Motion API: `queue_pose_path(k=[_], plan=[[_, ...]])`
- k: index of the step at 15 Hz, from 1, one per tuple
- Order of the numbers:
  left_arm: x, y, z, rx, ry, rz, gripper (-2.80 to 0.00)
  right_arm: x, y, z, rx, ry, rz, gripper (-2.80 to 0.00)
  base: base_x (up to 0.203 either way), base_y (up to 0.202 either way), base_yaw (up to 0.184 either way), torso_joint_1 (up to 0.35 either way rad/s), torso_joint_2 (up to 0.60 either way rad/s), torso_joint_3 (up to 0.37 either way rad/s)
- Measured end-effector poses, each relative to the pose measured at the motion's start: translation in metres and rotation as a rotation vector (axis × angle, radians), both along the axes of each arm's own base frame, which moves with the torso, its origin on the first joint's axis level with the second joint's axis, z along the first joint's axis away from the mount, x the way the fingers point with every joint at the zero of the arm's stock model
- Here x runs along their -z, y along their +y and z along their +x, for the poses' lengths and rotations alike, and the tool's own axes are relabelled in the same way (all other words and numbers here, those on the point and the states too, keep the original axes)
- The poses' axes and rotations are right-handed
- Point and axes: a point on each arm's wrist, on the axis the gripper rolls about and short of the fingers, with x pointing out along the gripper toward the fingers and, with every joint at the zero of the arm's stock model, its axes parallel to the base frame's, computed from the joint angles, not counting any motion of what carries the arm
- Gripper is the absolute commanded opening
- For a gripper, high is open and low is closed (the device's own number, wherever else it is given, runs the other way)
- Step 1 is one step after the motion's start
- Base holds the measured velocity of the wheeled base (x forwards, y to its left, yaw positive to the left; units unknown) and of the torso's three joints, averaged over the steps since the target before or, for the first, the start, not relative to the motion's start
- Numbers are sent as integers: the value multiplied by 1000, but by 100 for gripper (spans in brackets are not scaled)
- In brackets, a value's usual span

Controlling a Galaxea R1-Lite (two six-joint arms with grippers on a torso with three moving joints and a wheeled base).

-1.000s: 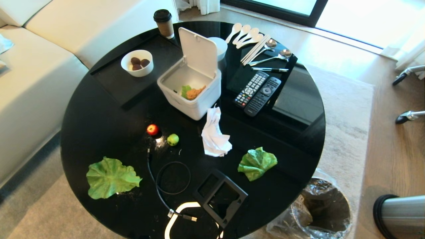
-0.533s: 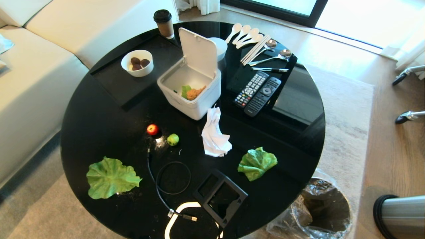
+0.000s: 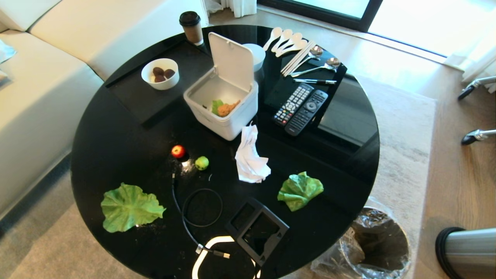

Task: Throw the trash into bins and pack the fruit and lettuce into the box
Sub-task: Pick up the fruit

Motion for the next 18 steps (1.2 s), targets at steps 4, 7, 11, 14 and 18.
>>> queue_pose_path(k=[4, 7, 11, 14, 18], plan=[[0, 0, 0, -1, 0, 0, -280, 2, 0, -3, 2, -47, 2, -280, 0, 0, 0, 0, 0, 0], [0, 0, 0, -1, 0, 0, -280, 2, 0, -4, 3, -53, 15, -280, 0, 0, 0, 0, 0, 0], [0, 0, 0, -1, 0, 0, -280, 3, 0, -4, 4, -51, 66, -280, 0, 0, 0, 0, 0, 0], [0, 0, 0, -1, 0, 0, -280, 3, 0, -4, 4, -51, 70, -280, 0, 0, 0, 0, 0, 0], [0, 0, 0, 0, 0, 0, -280, 3, 0, -4, 4, -51, 70, -280, 0, 0, 0, 0, 0, 0]])
